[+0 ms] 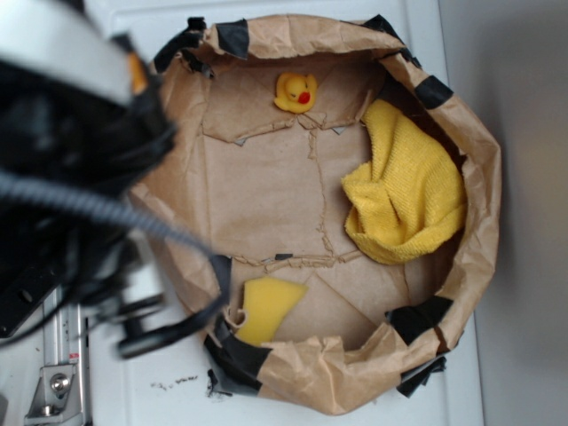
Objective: Grab the green sponge.
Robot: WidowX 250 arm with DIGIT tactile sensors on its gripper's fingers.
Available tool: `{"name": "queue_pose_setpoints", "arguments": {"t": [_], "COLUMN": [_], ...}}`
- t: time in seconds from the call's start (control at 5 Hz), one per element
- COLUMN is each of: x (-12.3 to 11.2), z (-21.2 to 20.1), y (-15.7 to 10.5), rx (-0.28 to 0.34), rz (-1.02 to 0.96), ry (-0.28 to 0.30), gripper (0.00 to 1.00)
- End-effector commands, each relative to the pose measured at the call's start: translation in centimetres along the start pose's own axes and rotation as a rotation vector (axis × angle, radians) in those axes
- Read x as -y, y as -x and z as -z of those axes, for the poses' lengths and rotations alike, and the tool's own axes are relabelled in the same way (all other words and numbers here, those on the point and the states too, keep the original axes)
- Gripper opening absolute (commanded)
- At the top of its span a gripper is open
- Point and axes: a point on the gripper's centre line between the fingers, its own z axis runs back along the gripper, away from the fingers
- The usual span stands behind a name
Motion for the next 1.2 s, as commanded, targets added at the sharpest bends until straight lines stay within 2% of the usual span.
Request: {"name": "queue_pose_setpoints", "arguments": {"t": [0.0, 0.2, 0.4, 0.6, 0.8, 1.0], "x": [-0.7, -0.4, 1.1, 2.7, 5.0, 6.7], "z": [5.3, 8.3, 12.3, 15.9, 18.3, 19.4], "y": [-4.0, -4.8, -5.1, -6.4, -4.7, -2.6], "rx": [-0.144, -0.217, -0.313, -0.375, -0.453, -0.506], "rz": [-0.374, -0.422, -0.392, -0.358, -0.307, -0.252], "ry": [0.176, 0.193, 0.206, 0.193, 0.183, 0.175], "gripper": [1.0, 1.0, 1.0, 1.0, 1.0, 1.0]}}
